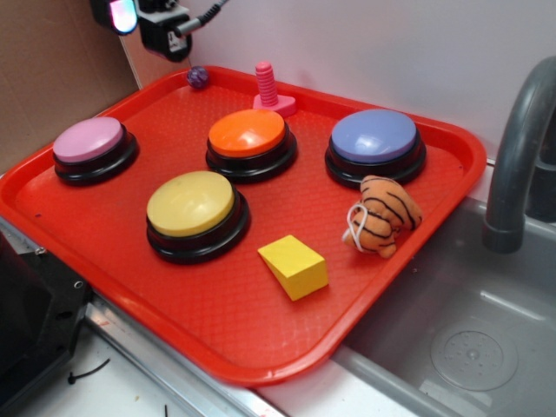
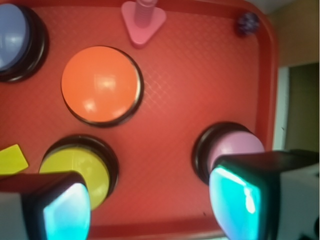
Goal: Push the orange button.
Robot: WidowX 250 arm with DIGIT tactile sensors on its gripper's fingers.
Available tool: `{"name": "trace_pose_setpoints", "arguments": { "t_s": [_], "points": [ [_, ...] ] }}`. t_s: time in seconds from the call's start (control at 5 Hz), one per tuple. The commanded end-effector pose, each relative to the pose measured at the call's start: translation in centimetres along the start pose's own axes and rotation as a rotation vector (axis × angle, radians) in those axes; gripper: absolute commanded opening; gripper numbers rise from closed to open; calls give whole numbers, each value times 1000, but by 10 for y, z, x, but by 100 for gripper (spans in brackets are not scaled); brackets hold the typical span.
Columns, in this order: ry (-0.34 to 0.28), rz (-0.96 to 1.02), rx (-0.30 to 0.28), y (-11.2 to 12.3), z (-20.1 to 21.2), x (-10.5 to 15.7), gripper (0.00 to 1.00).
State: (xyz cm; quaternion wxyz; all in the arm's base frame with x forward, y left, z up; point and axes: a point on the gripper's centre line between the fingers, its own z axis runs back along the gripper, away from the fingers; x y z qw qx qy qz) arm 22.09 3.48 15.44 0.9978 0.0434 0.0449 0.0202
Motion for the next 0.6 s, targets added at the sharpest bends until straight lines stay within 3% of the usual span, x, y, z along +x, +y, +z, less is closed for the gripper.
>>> {"name": "trace_pose_setpoints", "arguments": {
  "t_s": [0.0, 0.4],
  "points": [
    [-74, 51, -4, 14, 30, -3, 100],
    [-108, 59, 1, 17, 39, -11, 100]
  ]
}}
